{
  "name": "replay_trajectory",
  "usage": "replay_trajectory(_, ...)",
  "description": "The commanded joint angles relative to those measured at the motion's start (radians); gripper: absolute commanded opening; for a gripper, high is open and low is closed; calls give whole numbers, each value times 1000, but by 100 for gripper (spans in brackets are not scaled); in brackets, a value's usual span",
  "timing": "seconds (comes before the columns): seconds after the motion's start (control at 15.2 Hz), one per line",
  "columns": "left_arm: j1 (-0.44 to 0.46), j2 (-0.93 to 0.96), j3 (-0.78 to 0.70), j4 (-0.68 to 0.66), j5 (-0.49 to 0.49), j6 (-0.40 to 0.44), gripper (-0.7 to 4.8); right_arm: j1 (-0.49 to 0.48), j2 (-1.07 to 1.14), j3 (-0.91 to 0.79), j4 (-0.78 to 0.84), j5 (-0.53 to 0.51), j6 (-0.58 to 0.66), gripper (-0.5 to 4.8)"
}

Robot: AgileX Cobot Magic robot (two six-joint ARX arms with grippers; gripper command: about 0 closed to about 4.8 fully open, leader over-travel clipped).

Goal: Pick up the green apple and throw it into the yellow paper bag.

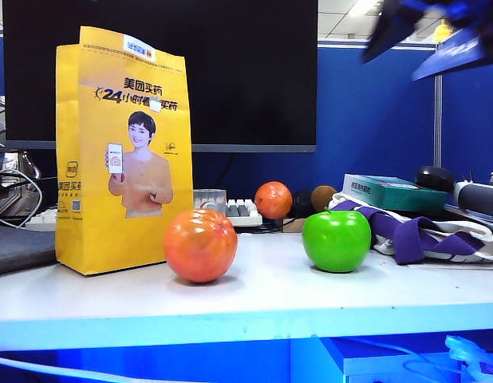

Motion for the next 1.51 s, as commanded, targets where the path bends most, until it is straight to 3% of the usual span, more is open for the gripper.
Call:
replay_trajectory(0.07, -46, 9, 6, 16, -13, -34, 479, -1, 117, 55, -6, -98, -5, 479)
replay_trajectory(0.26, -52, 25, 6, 21, -5, -58, 479, 0, 222, 78, -4, -118, -4, 479)
replay_trajectory(0.52, -104, 58, 6, 41, 84, -97, 479, 0, 372, 100, -5, -128, -7, 479)
replay_trajectory(0.85, -161, 118, 6, 71, 84, -113, 479, 2, 467, 139, -13, -136, -7, 479)
replay_trajectory(1.51, -163, 157, 6, 79, 84, -110, 479, 57, 620, 146, -53, -128, -67, 479)
